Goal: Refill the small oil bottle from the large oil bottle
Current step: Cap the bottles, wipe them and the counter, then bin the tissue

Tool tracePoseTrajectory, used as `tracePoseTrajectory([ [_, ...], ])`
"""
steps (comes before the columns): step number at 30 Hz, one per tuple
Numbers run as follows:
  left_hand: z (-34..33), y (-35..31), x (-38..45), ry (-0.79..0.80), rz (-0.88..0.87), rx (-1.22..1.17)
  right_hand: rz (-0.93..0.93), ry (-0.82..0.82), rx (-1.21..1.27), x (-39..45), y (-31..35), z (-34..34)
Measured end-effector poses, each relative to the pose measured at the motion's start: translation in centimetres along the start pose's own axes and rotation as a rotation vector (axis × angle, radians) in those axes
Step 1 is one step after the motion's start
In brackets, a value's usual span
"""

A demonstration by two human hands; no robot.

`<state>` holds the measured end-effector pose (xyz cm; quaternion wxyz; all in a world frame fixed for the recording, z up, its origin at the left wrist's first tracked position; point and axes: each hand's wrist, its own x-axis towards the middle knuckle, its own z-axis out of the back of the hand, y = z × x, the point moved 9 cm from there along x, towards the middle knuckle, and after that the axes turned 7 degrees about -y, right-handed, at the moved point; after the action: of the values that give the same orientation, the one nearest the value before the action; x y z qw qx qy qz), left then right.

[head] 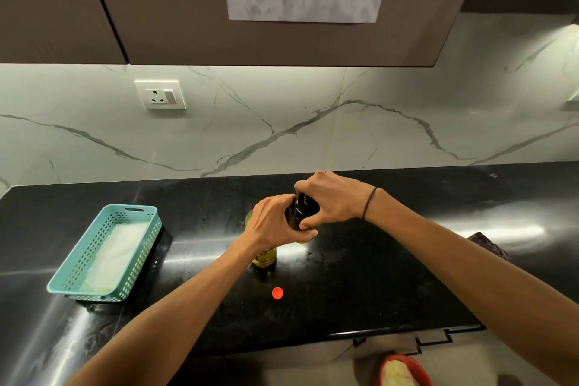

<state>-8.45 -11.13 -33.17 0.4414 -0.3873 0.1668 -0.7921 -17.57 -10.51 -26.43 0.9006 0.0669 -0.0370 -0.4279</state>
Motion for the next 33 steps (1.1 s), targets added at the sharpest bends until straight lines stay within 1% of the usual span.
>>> tracePoseTrajectory([
  [10, -0.2, -0.2, -0.2, -0.027, 0.0, -0.003, -0.038, 0.02, -0.012, -0.3, 0.0, -0.3],
  [16, -1.3, 0.0, 0.0, -0.009, -0.01, -0.037, -0.064, 0.008, -0.024, -0.8, -0.5, -0.4],
  [20, -2.5, 0.2, -0.2, 0.004, -0.011, -0.043, -0.114, 0.014, -0.037, -1.4, -1.2, -1.2],
  [25, -4.8, 0.3, -0.9, 0.044, -0.007, -0.058, -0.175, 0.045, -0.049, -2.3, -2.5, -3.2],
  [33, -10.7, 3.5, -4.5, 0.088, 0.132, -0.023, -0.206, 0.102, -0.08, -3.5, -4.7, -10.2],
])
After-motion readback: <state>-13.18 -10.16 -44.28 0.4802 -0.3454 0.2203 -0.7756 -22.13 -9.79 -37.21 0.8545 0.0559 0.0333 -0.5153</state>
